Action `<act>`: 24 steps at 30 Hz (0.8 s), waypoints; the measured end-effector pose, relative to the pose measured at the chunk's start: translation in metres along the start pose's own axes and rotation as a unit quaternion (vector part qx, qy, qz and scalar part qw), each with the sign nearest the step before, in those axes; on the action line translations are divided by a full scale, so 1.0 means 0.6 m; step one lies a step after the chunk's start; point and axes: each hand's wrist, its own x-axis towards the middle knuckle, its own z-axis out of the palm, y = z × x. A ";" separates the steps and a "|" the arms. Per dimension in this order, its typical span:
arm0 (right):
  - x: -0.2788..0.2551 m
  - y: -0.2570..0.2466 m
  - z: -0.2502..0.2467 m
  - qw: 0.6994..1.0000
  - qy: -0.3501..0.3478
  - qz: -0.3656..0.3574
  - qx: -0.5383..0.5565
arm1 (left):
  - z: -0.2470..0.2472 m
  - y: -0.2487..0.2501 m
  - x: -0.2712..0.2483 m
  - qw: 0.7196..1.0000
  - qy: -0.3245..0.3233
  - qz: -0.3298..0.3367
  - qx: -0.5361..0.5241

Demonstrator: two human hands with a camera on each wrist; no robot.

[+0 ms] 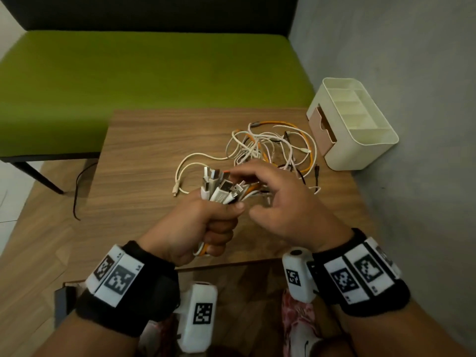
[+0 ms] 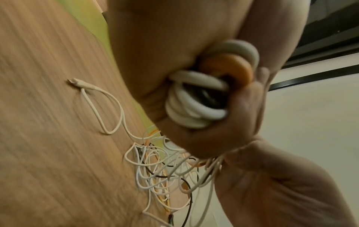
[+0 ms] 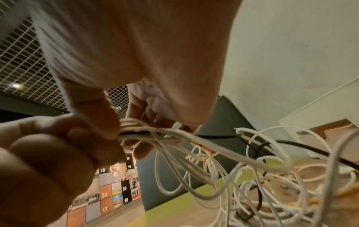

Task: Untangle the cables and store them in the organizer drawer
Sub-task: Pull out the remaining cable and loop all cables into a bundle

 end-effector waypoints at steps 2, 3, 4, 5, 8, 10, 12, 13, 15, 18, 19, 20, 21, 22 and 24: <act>0.003 0.010 0.001 0.999 0.004 0.035 -0.027 | 0.003 0.001 -0.001 0.999 -0.031 0.012 -0.011; 0.004 0.016 -0.001 0.997 0.000 0.061 -0.050 | 0.004 0.001 -0.001 0.999 -0.044 0.023 -0.009; 0.005 0.022 -0.002 0.994 -0.002 0.080 -0.077 | 0.002 0.002 0.000 0.998 -0.054 0.034 -0.005; 0.007 0.026 -0.004 0.991 0.003 0.088 -0.103 | -0.001 0.003 0.001 0.997 -0.062 0.046 -0.004; 0.015 0.036 -0.002 0.982 0.041 0.058 -0.177 | -0.018 0.012 0.006 0.990 -0.096 0.090 -0.051; 0.024 0.036 0.002 0.966 0.084 0.048 -0.238 | -0.029 0.015 0.008 0.982 -0.116 0.118 -0.091; 0.028 0.035 0.004 0.951 0.121 0.061 -0.279 | -0.031 0.017 0.008 0.975 -0.124 0.149 -0.111; 0.029 0.032 0.005 0.948 0.133 0.067 -0.282 | -0.030 0.018 0.007 0.973 -0.121 0.159 -0.118; 0.028 0.027 0.006 0.956 0.141 0.076 -0.244 | -0.028 0.020 0.008 0.972 -0.090 0.169 -0.137; 0.024 0.015 0.006 0.978 0.103 0.129 -0.127 | -0.026 0.019 0.012 0.972 -0.003 0.190 -0.136; 0.021 0.014 0.007 0.981 0.088 0.140 -0.098 | -0.026 0.017 0.014 0.972 0.026 0.204 -0.114; 0.018 0.011 0.009 0.984 0.073 0.143 -0.077 | -0.026 0.015 0.017 0.970 0.053 0.218 -0.089; 0.016 0.006 0.012 0.986 0.060 0.142 -0.059 | -0.026 0.012 0.019 0.968 0.078 0.226 -0.071; 0.015 0.000 0.016 0.988 0.053 0.141 -0.042 | -0.025 0.011 0.021 0.967 0.097 0.227 -0.066; 0.014 -0.008 0.024 0.990 0.053 0.129 -0.015 | -0.020 0.009 0.024 0.965 0.112 0.225 -0.070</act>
